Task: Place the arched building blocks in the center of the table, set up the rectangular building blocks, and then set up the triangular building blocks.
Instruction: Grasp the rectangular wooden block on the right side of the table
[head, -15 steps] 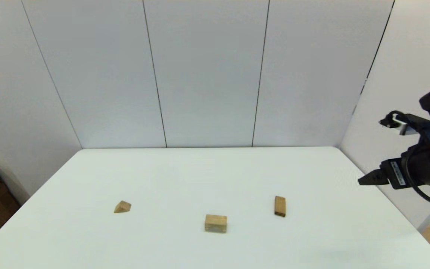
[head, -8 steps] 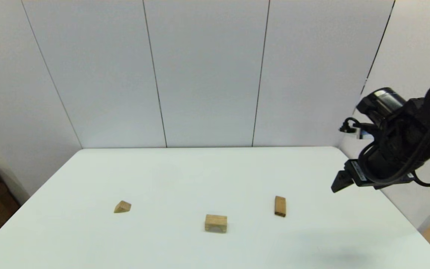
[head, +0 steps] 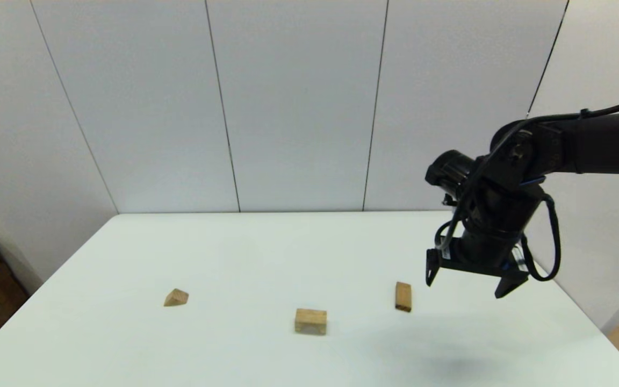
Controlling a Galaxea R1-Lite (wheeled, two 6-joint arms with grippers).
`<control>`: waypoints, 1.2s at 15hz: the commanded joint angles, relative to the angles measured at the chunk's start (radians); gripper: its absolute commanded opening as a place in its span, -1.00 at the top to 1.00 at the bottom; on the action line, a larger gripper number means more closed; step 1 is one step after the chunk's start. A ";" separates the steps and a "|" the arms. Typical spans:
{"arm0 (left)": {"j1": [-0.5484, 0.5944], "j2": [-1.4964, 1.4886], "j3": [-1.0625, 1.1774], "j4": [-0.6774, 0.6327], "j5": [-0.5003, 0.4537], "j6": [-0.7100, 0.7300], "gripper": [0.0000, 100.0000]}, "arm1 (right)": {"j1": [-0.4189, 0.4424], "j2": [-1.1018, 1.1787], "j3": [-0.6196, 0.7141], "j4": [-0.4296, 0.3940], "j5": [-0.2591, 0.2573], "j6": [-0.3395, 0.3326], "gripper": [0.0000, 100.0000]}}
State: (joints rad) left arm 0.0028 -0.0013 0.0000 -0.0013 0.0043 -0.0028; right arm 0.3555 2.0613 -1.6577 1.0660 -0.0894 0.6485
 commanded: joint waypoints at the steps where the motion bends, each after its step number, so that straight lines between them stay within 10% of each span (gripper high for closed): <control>1: 0.000 0.001 0.000 0.001 0.000 0.000 -1.00 | 0.013 0.111 -0.086 0.022 0.008 0.089 -1.00; 10: 0.000 0.001 0.000 0.000 0.000 0.000 -1.00 | 0.010 0.280 -0.145 -0.107 0.120 -0.050 -1.00; 18: 0.000 0.001 0.000 0.000 0.000 0.000 -1.00 | 0.011 0.424 -0.257 -0.107 0.120 -0.076 -1.00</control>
State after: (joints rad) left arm 0.0028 -0.0013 0.0000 -0.0013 0.0038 -0.0032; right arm 0.3664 2.4462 -1.8938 0.9534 0.0306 0.5691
